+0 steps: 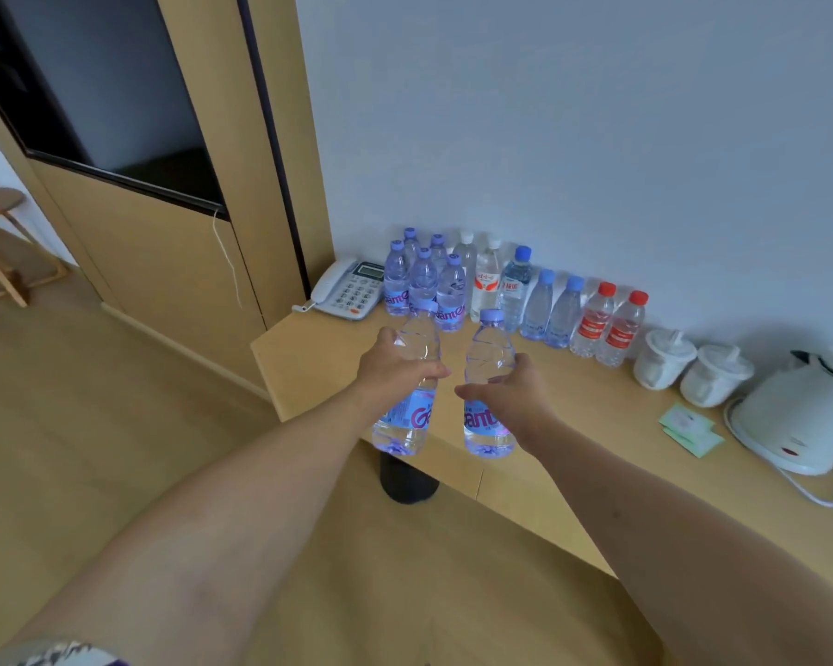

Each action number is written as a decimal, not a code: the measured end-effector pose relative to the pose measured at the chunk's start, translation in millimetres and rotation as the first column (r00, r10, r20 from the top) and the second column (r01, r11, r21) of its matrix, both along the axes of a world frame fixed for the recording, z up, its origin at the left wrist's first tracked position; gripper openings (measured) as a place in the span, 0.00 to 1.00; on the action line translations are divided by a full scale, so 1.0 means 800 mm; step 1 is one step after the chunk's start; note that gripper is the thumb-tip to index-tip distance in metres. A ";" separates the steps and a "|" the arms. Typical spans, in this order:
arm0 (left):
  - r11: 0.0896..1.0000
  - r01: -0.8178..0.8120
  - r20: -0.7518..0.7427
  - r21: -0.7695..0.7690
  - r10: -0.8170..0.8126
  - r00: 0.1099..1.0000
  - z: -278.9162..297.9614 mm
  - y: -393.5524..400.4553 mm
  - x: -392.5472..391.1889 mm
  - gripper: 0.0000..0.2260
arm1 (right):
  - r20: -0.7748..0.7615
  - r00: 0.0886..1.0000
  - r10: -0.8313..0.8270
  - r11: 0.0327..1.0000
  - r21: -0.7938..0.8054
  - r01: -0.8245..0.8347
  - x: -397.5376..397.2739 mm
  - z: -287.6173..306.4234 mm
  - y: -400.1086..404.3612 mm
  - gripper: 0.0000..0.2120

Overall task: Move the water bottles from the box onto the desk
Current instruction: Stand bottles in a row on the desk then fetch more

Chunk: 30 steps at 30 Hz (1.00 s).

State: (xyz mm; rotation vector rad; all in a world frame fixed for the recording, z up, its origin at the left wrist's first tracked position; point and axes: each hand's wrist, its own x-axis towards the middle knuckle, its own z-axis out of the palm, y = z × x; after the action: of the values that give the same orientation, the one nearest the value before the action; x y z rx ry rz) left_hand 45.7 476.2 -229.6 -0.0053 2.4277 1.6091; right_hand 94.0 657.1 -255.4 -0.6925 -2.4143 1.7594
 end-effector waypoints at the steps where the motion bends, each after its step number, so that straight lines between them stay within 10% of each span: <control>1: 1.000 0.012 0.000 -0.001 -0.012 1.000 -0.003 0.004 -0.018 0.35 | 0.011 1.000 -0.010 1.000 -0.001 0.010 -0.016 -0.004 0.003 0.35; 21: 0.803 0.566 0.017 -0.188 -0.573 0.819 -0.066 0.148 -0.334 0.21 | 0.099 0.896 -0.433 0.900 0.108 0.423 -0.235 -0.063 0.086 0.32; 30: 0.670 0.620 0.002 -0.408 -0.679 0.734 -0.092 0.202 -0.377 0.30 | 0.172 0.918 -0.356 0.910 0.285 0.300 -0.275 -0.072 0.145 0.46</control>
State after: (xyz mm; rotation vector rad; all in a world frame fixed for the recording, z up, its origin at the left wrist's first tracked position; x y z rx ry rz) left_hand -256.1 637.9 -303.3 0.8571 2.3846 0.8170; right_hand -126.1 773.0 -313.1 -1.2320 -2.4088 1.2756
